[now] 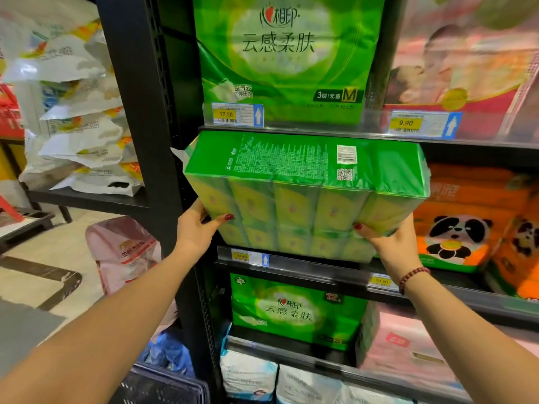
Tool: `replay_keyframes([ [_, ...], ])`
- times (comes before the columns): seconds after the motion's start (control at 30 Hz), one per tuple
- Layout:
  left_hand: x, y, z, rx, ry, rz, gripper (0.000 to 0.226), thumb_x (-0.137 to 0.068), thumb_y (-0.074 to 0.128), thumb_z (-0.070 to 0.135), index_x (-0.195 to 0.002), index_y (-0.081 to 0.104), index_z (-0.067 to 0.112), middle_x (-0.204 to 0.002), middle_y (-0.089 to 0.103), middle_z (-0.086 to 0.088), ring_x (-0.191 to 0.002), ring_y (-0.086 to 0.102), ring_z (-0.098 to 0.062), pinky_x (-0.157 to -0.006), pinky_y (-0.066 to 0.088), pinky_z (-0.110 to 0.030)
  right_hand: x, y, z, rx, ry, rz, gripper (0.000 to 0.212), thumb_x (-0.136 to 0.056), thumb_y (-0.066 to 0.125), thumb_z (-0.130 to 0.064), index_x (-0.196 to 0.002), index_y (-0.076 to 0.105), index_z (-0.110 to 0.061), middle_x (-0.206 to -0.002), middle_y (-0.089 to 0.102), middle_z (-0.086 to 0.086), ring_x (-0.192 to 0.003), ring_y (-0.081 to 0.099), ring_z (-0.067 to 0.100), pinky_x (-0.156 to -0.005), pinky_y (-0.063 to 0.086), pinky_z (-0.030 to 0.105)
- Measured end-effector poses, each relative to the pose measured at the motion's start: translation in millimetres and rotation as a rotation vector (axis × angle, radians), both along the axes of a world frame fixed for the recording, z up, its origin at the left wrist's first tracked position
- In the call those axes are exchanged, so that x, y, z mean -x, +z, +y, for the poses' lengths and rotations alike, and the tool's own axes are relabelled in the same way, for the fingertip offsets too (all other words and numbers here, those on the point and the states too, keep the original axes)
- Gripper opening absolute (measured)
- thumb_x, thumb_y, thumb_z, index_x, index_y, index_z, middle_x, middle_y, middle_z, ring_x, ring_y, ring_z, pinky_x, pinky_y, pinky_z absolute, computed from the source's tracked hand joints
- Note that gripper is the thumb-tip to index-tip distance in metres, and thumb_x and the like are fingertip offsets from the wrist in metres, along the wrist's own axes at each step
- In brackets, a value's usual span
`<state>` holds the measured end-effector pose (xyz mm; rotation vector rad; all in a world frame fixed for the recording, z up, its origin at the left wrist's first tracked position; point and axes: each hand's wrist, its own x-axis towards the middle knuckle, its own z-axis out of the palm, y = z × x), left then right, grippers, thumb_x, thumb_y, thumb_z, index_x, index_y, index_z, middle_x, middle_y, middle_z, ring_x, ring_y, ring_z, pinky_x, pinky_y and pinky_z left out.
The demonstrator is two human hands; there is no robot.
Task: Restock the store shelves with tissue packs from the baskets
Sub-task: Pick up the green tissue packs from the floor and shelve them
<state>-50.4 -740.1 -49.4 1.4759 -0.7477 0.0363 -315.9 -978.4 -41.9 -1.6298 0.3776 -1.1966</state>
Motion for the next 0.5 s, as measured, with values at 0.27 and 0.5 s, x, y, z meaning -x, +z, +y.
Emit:
replay_keyframes([
  [0.27, -11, -21, -3, -0.062, 0.005, 0.054, 0.039, -0.079, 0.073, -0.001, -0.112, 0.057, 0.011, -0.104, 0.065, 0.001, -0.099, 0.062, -0.013, -0.079, 0.048, -0.006, -12, -17, -1, -0.05, 0.012, 0.07, 0.082, -0.064, 0.08, 0.0, -0.134, 0.037, -0.01, -0.122, 0.058, 0.004, -0.104, 0.06, 0.0, -0.085, 0.053, 0.019],
  [0.5, -23, -32, -11, -0.248, 0.007, 0.046, 0.064, -0.082, 0.074, 0.02, -0.14, 0.045, 0.016, -0.127, 0.061, -0.002, -0.117, 0.058, -0.018, -0.096, 0.047, -0.025, -19, -15, -14, -0.114, 0.01, 0.249, 0.066, -0.072, 0.078, -0.01, -0.124, 0.039, -0.023, -0.118, 0.058, -0.001, -0.106, 0.059, 0.013, -0.093, 0.05, 0.039],
])
